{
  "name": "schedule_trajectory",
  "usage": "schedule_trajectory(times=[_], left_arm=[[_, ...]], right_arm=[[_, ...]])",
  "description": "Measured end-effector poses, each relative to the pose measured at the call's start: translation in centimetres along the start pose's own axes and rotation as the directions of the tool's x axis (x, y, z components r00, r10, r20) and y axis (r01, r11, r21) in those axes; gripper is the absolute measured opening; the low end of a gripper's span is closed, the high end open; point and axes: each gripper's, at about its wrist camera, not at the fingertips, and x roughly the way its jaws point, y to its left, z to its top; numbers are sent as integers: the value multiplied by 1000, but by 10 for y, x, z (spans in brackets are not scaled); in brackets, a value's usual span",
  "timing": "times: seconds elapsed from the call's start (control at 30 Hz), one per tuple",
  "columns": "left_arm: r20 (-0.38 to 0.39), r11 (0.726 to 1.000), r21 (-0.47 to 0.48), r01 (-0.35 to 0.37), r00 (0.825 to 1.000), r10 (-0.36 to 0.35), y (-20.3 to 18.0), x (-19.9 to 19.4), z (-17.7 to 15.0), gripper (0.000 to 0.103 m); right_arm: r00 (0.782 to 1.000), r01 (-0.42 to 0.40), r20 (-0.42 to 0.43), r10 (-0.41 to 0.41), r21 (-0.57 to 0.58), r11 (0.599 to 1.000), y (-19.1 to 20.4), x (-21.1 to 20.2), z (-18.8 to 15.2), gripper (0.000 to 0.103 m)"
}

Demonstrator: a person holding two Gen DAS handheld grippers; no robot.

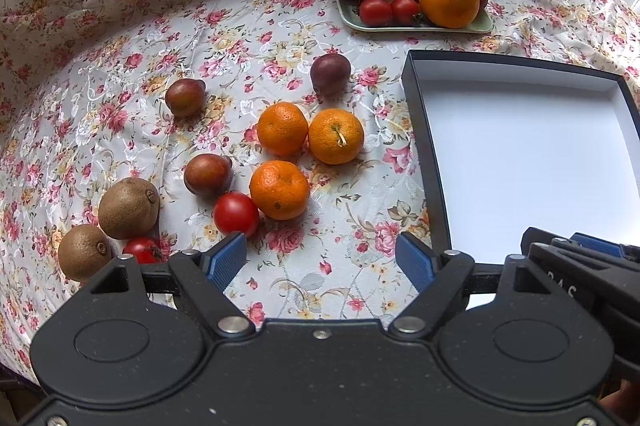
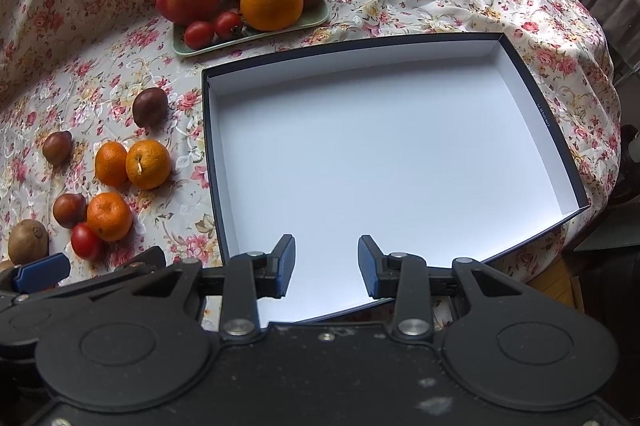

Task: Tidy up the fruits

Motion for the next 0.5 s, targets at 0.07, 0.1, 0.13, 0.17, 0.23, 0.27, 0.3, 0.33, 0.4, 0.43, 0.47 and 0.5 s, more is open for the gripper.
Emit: schedule_trajectory(times=[0.07,0.1,0.13,0.17,0.23,0.27,0.3,0.33,0.4,0.43,0.47,0.5], left_arm=[[0,1000,-1,-1,1000,1,0,0,0,82],[0,1000,-1,0,1000,0,0,0,0,82],[0,1000,-1,0,1000,0,0,0,0,82],[0,1000,-1,0,1000,0,0,0,1,82],[0,1000,-1,1,1000,-1,0,-1,1,82],[-1,1000,0,1,1000,-1,-1,0,1,81],[-2,1000,0,0,1000,0,-1,0,1,81],[-2,1000,0,0,1000,0,-1,0,1,81],[-2,1000,0,-5,1000,5,-1,0,1,81],[-1,1000,0,-7,1000,7,-1,0,1,81],[-1,1000,-1,-9,1000,9,0,0,0,80],[-1,1000,-2,-10,1000,10,0,0,1,80]], right_arm=[[1000,2,0,-2,-3,1000,0,0,0,37],[1000,2,1,-2,-4,1000,0,0,0,37],[1000,2,1,-2,-3,1000,0,0,0,37],[1000,1,-1,-1,-2,1000,-1,1,0,37],[1000,1,-3,-1,1,1000,-1,1,0,37],[1000,0,-3,0,1,1000,-1,1,0,37],[1000,0,-3,0,0,1000,-1,1,0,37],[1000,0,-2,0,-1,1000,-1,0,0,37],[1000,-1,-2,1,-4,1000,0,0,0,37],[1000,-2,-3,2,-5,1000,0,0,0,37],[1000,-3,-4,3,-6,1000,1,0,0,37],[1000,-4,-5,4,-8,1000,1,0,0,37]])
